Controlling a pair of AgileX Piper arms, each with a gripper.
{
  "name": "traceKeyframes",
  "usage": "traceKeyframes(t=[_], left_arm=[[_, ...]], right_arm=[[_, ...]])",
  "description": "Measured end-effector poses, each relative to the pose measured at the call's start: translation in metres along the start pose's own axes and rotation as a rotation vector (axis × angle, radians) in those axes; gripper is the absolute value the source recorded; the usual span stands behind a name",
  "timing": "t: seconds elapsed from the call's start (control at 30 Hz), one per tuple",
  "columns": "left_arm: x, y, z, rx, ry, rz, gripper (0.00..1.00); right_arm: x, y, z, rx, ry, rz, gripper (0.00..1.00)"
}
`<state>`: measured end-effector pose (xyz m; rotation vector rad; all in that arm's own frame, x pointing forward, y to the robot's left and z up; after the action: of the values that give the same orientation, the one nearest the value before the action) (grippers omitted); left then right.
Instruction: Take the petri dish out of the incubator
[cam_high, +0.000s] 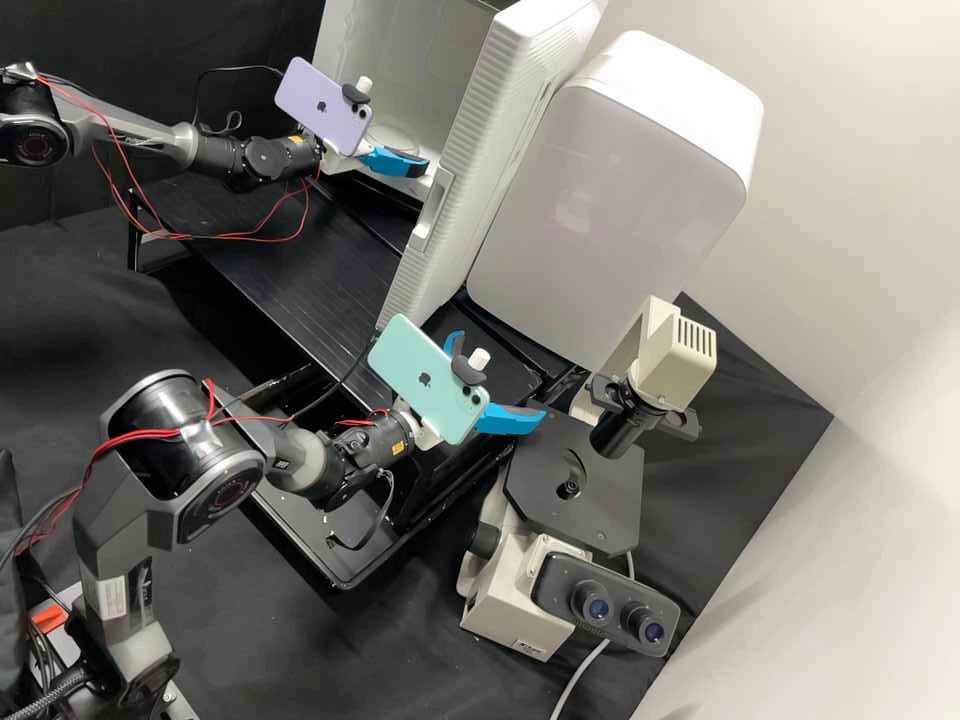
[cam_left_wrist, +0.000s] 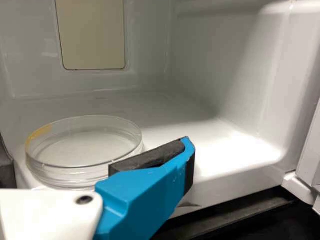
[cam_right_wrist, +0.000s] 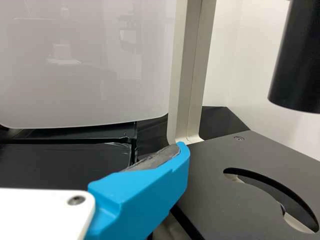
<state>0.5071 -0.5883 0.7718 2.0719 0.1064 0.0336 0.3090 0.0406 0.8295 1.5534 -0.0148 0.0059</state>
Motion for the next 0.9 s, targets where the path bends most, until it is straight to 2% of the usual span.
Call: traceKeyframes(t=[0.77,0.9], left_arm=[[-0.0001,0.0008,0.0029,-0.006,-0.001,0.003,0.0],[0.0002,0.0015,0.0043,0.005,0.001,0.002,0.0]], right_arm=[[0.0,0.0,0.0,0.0,0.0,0.0,1.0],[0.0,0.0,0.0,0.0,0.0,0.0,1.0]])
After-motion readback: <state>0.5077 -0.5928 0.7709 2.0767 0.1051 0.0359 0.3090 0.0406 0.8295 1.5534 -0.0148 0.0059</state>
